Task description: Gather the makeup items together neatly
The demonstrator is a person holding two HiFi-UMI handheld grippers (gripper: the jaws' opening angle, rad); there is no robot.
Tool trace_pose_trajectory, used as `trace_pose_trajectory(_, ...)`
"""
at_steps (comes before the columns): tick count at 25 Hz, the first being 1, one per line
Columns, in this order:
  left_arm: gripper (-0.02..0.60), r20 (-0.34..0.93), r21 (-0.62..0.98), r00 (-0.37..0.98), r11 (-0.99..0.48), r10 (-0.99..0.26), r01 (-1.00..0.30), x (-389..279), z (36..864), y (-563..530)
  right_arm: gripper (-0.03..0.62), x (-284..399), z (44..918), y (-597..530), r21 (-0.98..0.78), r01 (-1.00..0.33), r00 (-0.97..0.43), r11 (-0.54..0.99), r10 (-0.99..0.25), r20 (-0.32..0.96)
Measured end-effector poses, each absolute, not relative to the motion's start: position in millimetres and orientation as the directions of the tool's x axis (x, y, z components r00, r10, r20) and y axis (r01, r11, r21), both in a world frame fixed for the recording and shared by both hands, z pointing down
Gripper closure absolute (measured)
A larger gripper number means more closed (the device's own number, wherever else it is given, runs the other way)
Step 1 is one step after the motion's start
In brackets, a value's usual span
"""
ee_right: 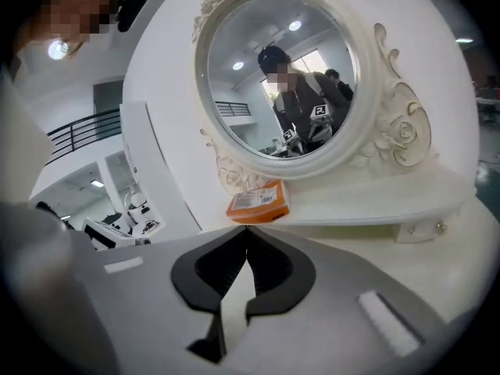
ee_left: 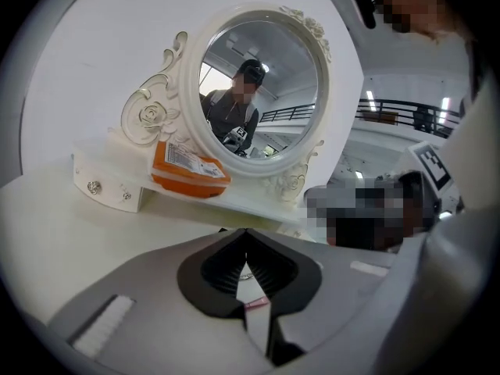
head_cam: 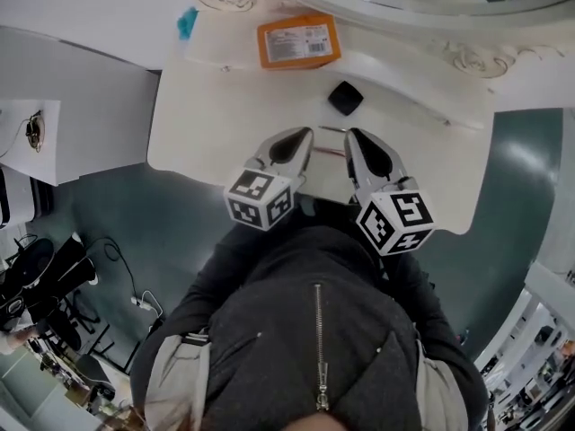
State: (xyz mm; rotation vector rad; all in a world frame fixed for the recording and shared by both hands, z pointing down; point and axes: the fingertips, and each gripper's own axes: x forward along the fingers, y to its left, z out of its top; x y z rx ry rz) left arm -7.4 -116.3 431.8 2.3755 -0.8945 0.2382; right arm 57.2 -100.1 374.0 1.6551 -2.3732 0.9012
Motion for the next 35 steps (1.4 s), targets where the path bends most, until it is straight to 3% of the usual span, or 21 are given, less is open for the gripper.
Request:
trace_pose_trajectory(7, 0.571, 0.358, 0.430, 0.733, -0.594, -0.578, -0.679, -14.5, 432.7, -121.3, 0.591, 22.5, 387.7, -103.3, -0.423, -0.886, -0.366, 0.189, -0.845, 0.390)
trace_pose_trajectory(35, 0.571, 0.356, 0.437, 0.746, -0.605, -0.564, -0.666, -19.5, 429.4, -107.9, 0.592, 33.4, 406.1, -101.6, -0.336, -0.924, -0.324, 0.183, -0.841, 0.433)
